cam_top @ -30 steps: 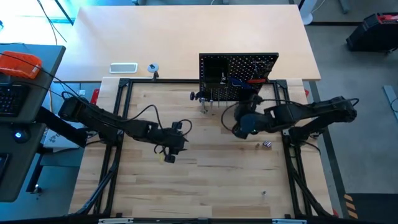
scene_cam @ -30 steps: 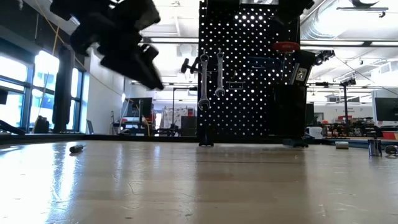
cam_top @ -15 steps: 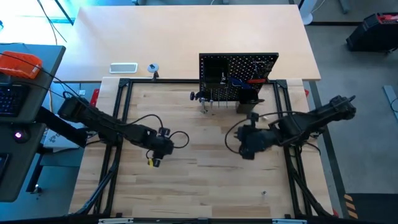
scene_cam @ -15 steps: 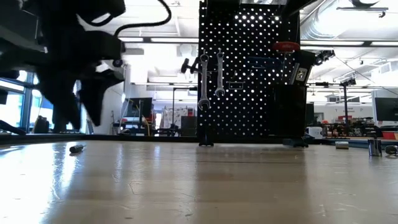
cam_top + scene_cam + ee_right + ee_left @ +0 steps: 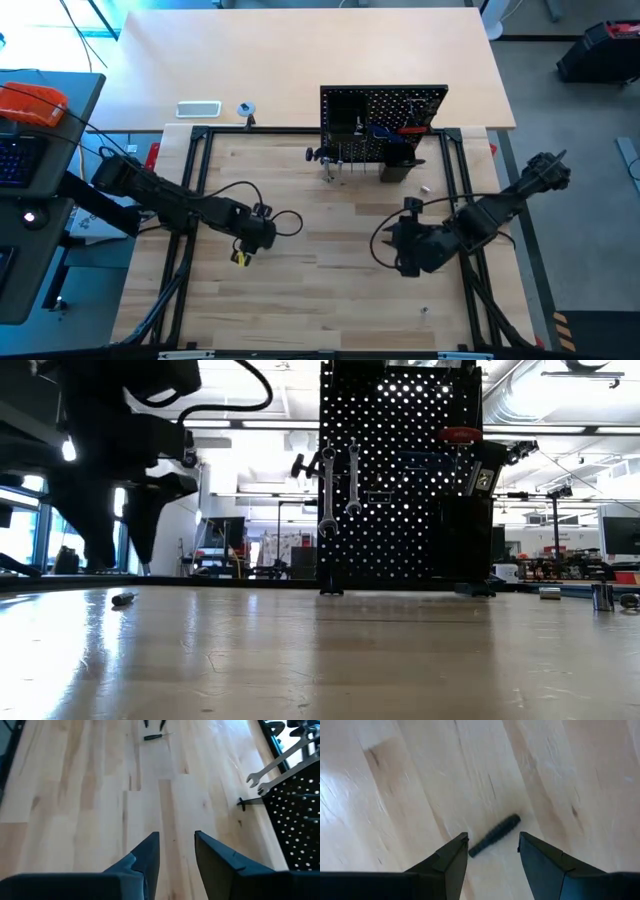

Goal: Hang tools onto peg board
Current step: Hang the black precision screwdriver onto the pegboard

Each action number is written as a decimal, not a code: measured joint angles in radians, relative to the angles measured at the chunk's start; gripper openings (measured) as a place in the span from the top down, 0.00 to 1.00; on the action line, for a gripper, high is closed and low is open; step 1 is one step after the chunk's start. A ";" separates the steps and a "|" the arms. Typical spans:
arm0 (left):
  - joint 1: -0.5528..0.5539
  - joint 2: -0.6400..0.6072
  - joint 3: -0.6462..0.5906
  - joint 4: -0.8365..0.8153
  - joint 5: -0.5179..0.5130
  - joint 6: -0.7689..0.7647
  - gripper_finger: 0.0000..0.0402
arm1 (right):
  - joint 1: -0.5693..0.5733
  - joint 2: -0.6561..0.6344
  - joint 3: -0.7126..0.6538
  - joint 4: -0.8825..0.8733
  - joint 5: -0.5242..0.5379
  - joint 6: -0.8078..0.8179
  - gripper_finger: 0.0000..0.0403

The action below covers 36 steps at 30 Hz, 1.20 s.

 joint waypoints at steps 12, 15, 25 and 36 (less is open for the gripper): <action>0.079 0.099 0.000 0.000 0.108 0.152 0.58 | 0.104 0.000 0.000 -0.005 0.037 0.093 0.71; 0.082 0.153 0.000 0.010 0.115 0.168 0.58 | 0.125 0.000 0.000 -0.006 0.063 0.104 0.71; 0.081 0.214 0.003 0.042 0.101 0.240 0.90 | 0.151 0.011 0.000 0.001 0.100 0.123 0.71; 0.079 0.171 0.026 0.125 0.107 0.227 0.96 | 0.151 0.117 0.000 -0.006 0.098 0.151 0.71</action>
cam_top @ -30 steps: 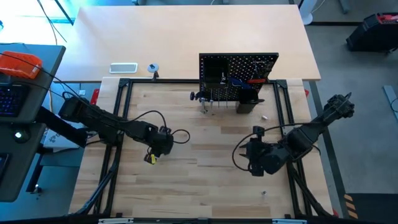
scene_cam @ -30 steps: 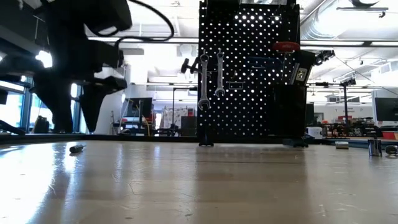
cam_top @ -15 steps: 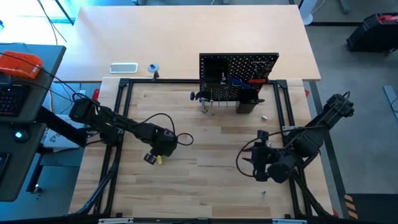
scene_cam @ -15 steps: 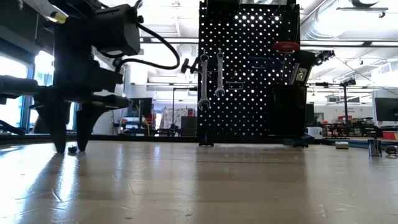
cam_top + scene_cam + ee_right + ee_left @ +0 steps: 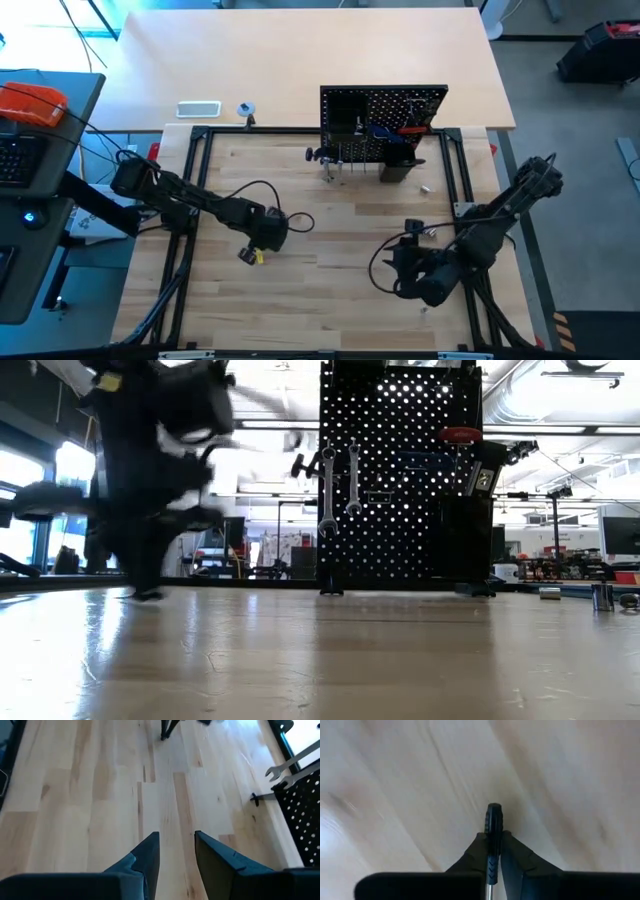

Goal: Hang tools onto peg board
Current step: Hang the black precision screwdriver onto the pegboard

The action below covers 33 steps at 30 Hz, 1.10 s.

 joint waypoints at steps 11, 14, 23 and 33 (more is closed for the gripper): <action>0.000 -0.178 0.018 0.235 0.029 -0.004 0.97 | 0.000 0.072 0.000 0.022 0.036 0.079 0.71; -0.004 -0.230 0.018 0.335 0.031 -0.009 0.97 | 0.000 0.073 0.000 0.069 0.079 0.058 0.71; -0.016 -0.316 0.019 0.745 0.061 0.053 0.97 | -0.029 0.073 0.000 0.296 0.166 -0.148 0.71; -0.010 -0.310 0.019 1.139 0.172 0.100 0.97 | -0.135 0.073 0.000 0.631 0.163 -0.446 0.71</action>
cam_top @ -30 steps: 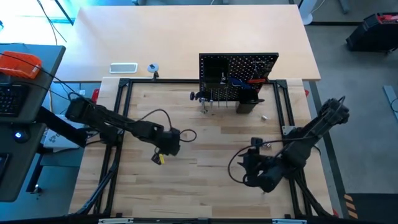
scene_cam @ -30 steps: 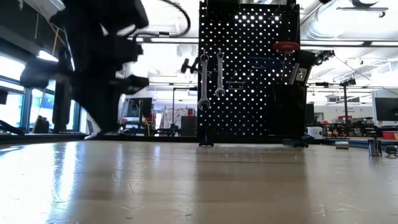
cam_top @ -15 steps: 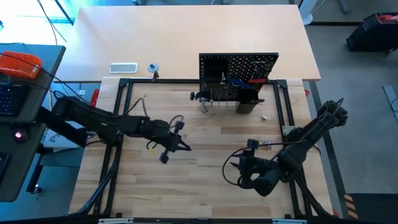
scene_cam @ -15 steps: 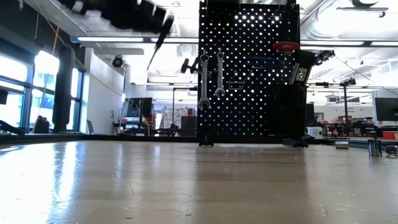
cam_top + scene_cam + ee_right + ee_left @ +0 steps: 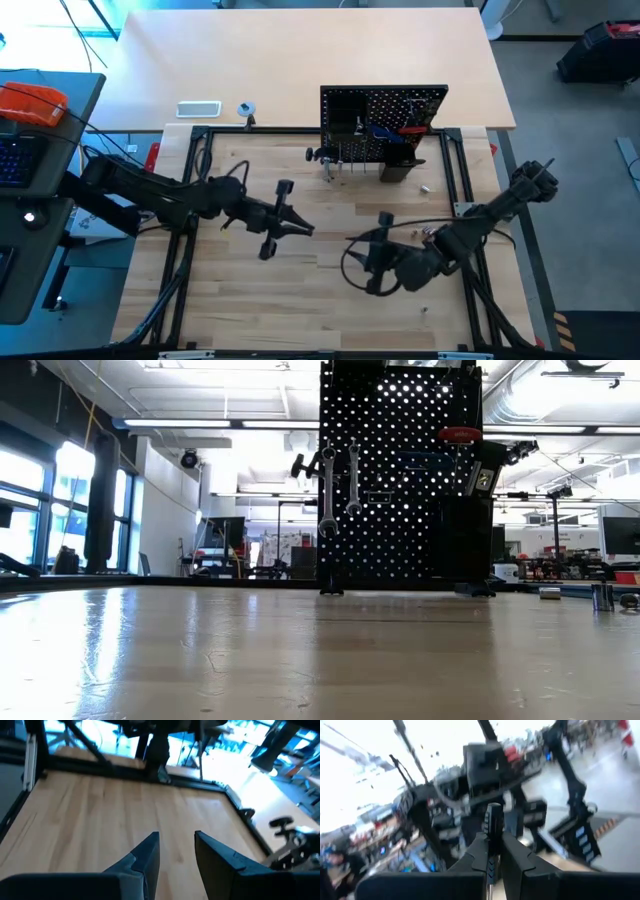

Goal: Hang tools onto peg board
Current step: Hang the black precision screwdriver onto the pegboard

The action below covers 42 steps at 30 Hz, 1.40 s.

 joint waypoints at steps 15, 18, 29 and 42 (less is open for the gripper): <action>0.000 0.007 0.000 0.071 0.091 -0.073 0.97 | -0.140 0.000 0.000 0.303 -0.241 -0.281 0.71; 0.000 0.009 0.000 0.072 0.091 -0.066 0.97 | -0.159 0.000 0.000 0.304 -0.284 -0.274 0.71; 0.005 0.009 0.000 0.073 0.091 -0.066 0.97 | -0.210 0.064 0.000 0.394 -0.368 -0.326 0.71; 0.005 0.009 0.000 0.065 0.091 -0.082 0.97 | -0.249 0.076 0.000 0.468 -0.408 -0.362 0.71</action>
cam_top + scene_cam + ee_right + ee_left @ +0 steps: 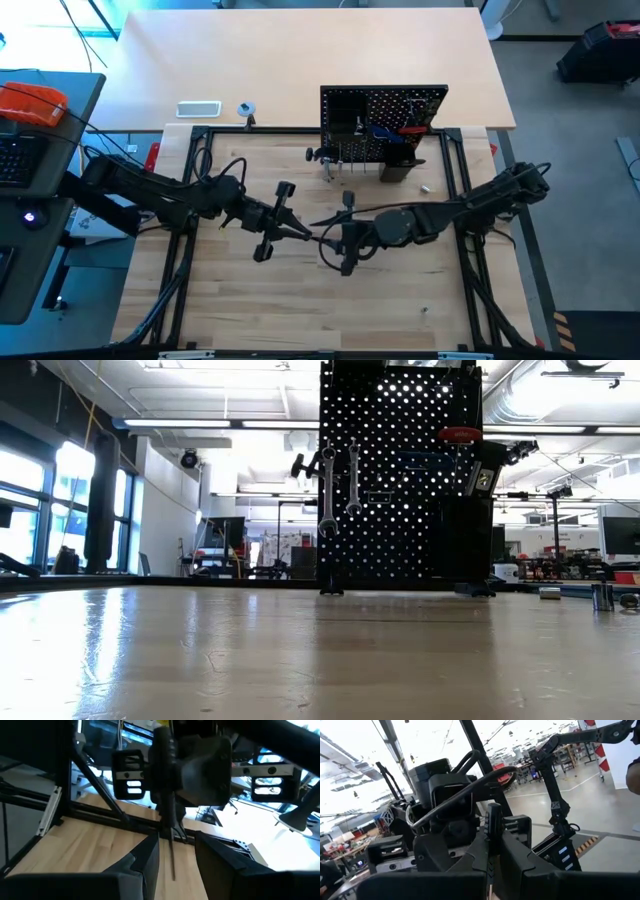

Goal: Hang tools onto peg board
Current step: Hang the black precision screwdriver onto the pegboard

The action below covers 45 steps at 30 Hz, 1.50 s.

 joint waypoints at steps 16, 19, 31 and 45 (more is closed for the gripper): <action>0.001 0.037 0.000 0.019 0.001 -0.008 0.97 | -0.018 0.037 0.000 0.044 -0.052 -0.049 0.98; 0.000 0.042 0.000 0.020 -0.018 -0.010 0.97 | -0.012 0.037 -0.001 0.043 -0.025 -0.057 0.99; 0.007 0.009 -0.001 -0.007 -0.081 0.016 0.75 | 0.014 0.003 0.000 -0.020 0.113 -0.077 1.00; 0.006 -0.108 -0.001 -0.293 -0.198 -0.036 0.56 | -0.026 -0.158 0.158 -0.210 0.263 -0.167 1.00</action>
